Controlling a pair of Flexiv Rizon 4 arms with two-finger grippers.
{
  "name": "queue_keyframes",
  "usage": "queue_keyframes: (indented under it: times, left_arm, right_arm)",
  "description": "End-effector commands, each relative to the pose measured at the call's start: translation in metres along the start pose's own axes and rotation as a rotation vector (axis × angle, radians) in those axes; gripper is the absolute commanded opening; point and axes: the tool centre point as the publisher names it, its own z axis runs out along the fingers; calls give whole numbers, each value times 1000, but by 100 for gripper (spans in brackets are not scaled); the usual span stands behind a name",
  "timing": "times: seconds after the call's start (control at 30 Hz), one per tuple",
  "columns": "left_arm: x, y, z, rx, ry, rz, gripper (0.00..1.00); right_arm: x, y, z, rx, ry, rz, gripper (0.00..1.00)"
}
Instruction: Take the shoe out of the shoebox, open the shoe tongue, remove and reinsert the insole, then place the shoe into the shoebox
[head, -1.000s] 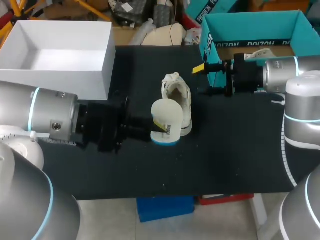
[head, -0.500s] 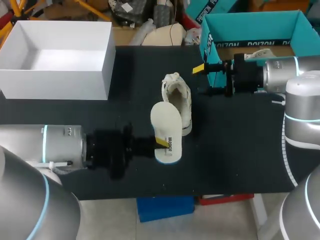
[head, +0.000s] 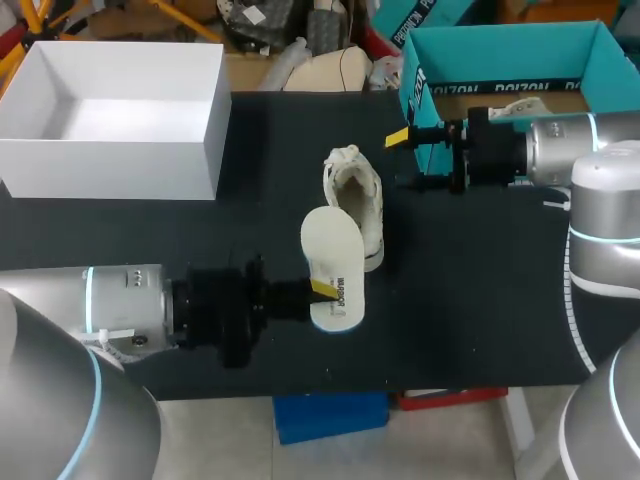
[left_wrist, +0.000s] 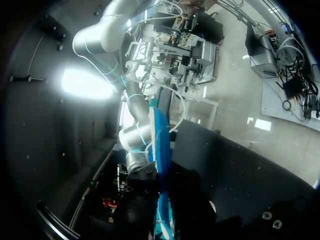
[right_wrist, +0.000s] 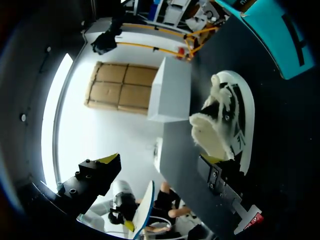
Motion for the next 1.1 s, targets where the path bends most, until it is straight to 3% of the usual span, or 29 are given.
queue_keyframes:
  times: [0.03, 0.2, 0.47, 0.73, 1.1]
  left_arm:
    - [4, -5, 8, -5, -11, 51, 0]
    - [12, -3, 22, -15, -94, 120, 0]
    - [21, 22, 43, -20, -153, 226, 0]
    - [21, 67, 59, -63, -122, 315, 0]
    - [16, 127, 78, -56, -113, 372, 0]
  right_arm:
    - [-1, 0, 2, -3, -1, 0, 100]
    - [-1, 0, 2, -3, -1, 0, 100]
    - [-1, 0, 2, -3, -1, 0, 100]
    - [-1, 0, 2, -3, -1, 0, 100]
    - [-1, 0, 2, -3, -1, 0, 100]
